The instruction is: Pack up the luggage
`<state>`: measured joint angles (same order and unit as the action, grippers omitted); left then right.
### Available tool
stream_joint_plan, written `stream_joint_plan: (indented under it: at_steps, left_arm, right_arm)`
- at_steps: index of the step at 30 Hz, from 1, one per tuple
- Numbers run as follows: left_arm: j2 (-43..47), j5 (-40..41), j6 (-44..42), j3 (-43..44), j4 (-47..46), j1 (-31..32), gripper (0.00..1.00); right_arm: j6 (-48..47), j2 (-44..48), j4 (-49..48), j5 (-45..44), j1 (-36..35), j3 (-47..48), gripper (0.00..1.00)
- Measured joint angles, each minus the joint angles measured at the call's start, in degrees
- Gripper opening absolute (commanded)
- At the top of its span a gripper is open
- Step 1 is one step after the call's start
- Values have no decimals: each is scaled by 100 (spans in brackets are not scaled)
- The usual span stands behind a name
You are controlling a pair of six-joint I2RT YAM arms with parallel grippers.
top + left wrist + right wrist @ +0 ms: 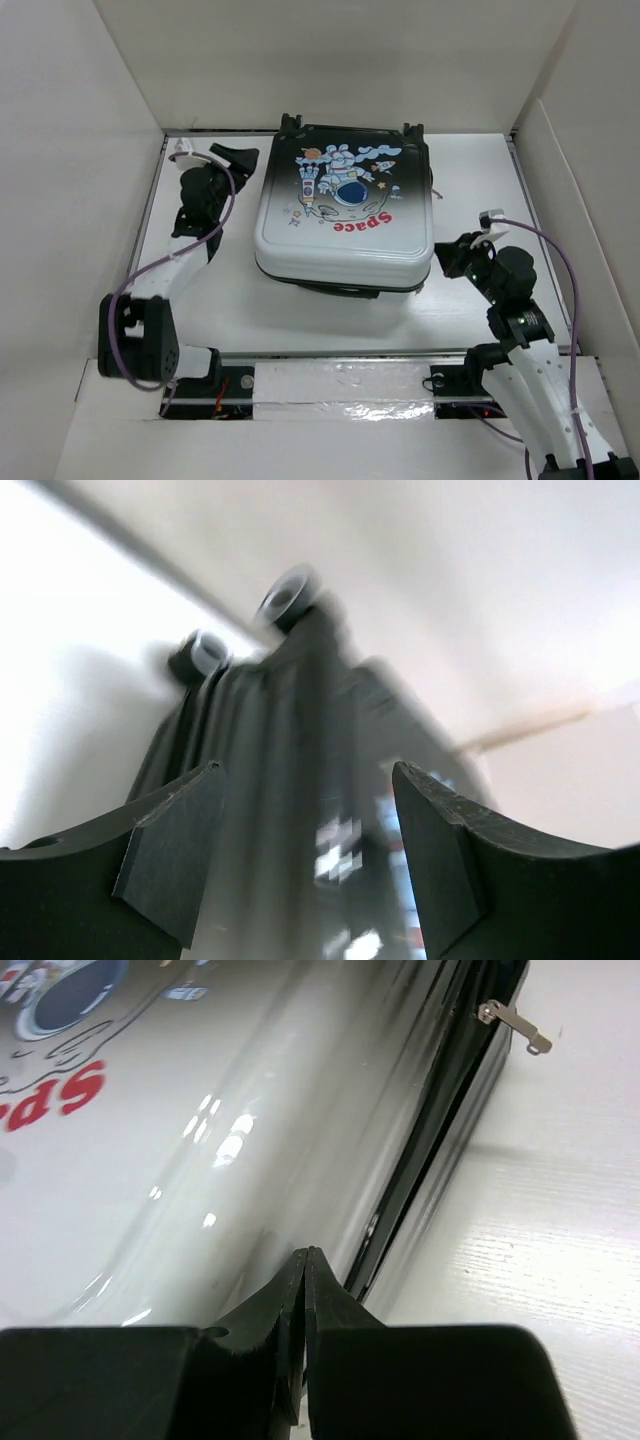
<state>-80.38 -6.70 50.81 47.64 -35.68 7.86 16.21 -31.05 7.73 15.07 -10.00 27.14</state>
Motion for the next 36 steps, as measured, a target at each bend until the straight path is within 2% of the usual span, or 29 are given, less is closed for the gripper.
stream_joint_plan:
  at_steps: [1, 4, 5, 6, 8, 10, 13, 18, 20, 21, 24, 27, 28, 29, 30, 33, 36]
  left_arm:
    - [293, 125, 7, -2, 111, -44, 65]
    - [1292, 496, -83, -4, 262, 46, 53]
    - [1679, 590, -162, -4, 267, 164, 36]
    - [1921, 614, -195, -7, 267, 275, 28]
    - [2651, 490, -448, -42, 151, 739, 13]
    - [2999, 179, -682, -81, 44, 1266, 10]
    - [3141, 0, -1222, -129, -28, 2675, 6]
    - [2588, 852, -2457, -334, 442, 6102, 5]
    - [2319, 1222, -2684, -570, 603, 7027, 5]
    - [2262, 1333, -2710, -730, 708, 7287, 4]
    - [2470, 1681, -2430, -1521, 798, 7423, 2]
    - [3283, 2046, -1917, -2465, 1069, 7379, 4]
    - [3587, 2170, -1718, -2691, 1202, 7377, 6]
    - [3807, 2277, -1539, -2833, 1327, 7377, 14]
    - [3956, 2380, -1357, -2935, 1403, 7377, 18]
    - [3971, 2577, -957, -3071, 1480, 7377, 29]
    - [3598, 2671, -754, -3071, 1423, 7276, 32]
  right_arm:
    - [-35, 142, 111, -22, -63, 0, 6]
    - [-61, 184, 354, -87, -361, -44, 5]
    - [-61, 142, 382, -127, -505, -105, 5]
    - [-57, 83, 389, -144, -632, -160, 5]
    - [-15, -48, 299, -203, -874, -195, 5]
    - [11, -181, 179, -249, -1099, -164, 5]
    - [44, -396, 103, -358, -1327, -85, 5]
    - [59, -483, 199, -619, -1419, 17, 7]
    - [118, -356, 404, -605, -1427, -11, 7]
    - [136, -240, 444, -601, -1453, -63, 4]
    - [243, 382, 787, -501, -1652, -275, 1]
    - [404, 1023, 1126, -293, -1871, -411, 3]
    - [463, 1207, 1202, -238, -1943, -455, 6]
    - [529, 1357, 1287, -181, -2000, -487, 12]
    - [581, 1445, 1335, -129, -2055, -518, 24]
    - [688, 1451, 1488, -46, -2129, -575, 41]
    - [752, 1294, 1515, -26, -2168, -612, 46]
